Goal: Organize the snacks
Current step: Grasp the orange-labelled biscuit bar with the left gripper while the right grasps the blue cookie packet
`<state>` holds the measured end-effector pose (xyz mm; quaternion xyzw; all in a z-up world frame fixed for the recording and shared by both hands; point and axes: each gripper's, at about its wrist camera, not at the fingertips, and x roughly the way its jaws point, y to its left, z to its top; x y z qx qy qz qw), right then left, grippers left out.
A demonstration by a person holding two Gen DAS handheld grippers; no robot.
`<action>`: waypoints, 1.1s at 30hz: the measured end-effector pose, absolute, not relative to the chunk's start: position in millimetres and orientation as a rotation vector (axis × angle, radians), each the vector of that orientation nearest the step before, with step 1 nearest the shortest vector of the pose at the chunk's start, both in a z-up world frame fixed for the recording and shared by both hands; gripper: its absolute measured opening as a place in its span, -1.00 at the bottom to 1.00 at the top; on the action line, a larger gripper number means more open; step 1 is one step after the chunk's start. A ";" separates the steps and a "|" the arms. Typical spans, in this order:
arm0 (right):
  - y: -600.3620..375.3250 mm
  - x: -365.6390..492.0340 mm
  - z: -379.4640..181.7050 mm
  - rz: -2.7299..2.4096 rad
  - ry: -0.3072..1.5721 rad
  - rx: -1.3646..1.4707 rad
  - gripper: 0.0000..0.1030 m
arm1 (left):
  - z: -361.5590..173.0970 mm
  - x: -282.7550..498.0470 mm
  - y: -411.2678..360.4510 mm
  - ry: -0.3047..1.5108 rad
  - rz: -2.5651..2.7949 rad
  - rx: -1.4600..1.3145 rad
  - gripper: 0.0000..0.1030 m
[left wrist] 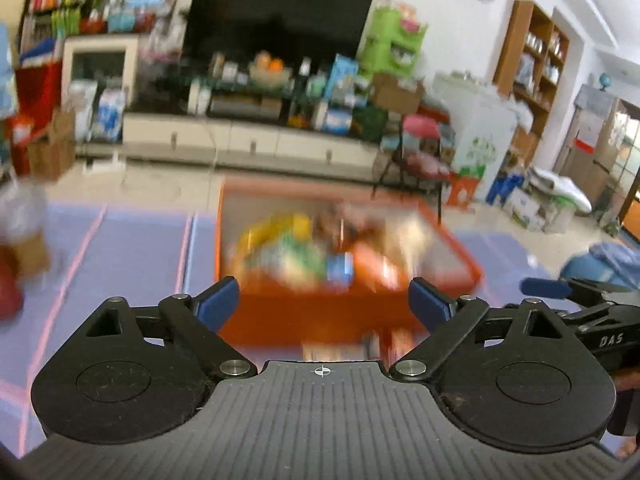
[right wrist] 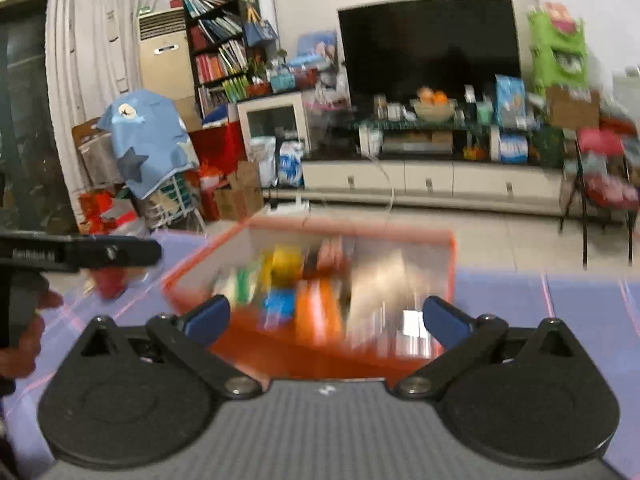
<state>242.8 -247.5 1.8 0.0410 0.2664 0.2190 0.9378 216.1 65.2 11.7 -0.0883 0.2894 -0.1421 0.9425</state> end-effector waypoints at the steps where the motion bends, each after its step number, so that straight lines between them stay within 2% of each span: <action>1: -256.5 225.9 -12.8 0.432 0.583 0.116 0.98 | 0.3 203.5 65.3 0.621 -0.278 -0.181 0.31; 5: -276.6 189.9 -60.4 0.367 0.702 0.228 0.98 | -46.5 165.4 59.6 0.745 -0.229 -0.169 0.29; 8: -278.4 187.5 -74.9 0.364 0.749 0.302 0.98 | -65.7 156.2 59.0 0.793 -0.209 -0.173 0.26; 12: -271.5 188.3 -71.8 0.379 0.707 0.264 0.98 | -53.5 179.7 54.4 0.743 -0.169 -0.157 0.27; 17: -271.5 197.4 -82.5 0.381 0.746 0.309 0.98 | -54.4 229.6 47.4 0.727 -0.084 -0.122 0.26; 18: -269.5 198.0 -82.4 0.380 0.747 0.288 0.98 | -61.9 238.9 45.0 0.763 -0.053 -0.100 0.12; 19: -267.5 197.9 -82.4 0.374 0.747 0.263 0.98 | -68.5 245.6 45.1 0.794 -0.039 -0.082 -0.19; 20: -266.4 197.7 -82.6 0.370 0.746 0.250 0.98 | -76.6 249.8 45.6 0.835 -0.037 -0.068 -0.30; 21: -266.6 198.2 -82.6 0.371 0.745 0.248 0.98 | -81.1 247.6 48.1 0.853 -0.047 -0.079 -0.54; 22: -266.3 198.9 -82.9 0.375 0.748 0.250 0.98 | -81.1 239.8 49.5 0.831 -0.047 -0.068 -0.88; 27: -256.5 197.1 -84.0 0.399 0.749 0.212 0.98 | -75.5 198.0 52.7 0.886 -0.167 -0.120 -0.86; 33: -234.4 190.8 -80.1 0.456 0.720 0.137 0.98 | -76.8 134.9 37.5 0.854 -0.145 -0.029 -0.77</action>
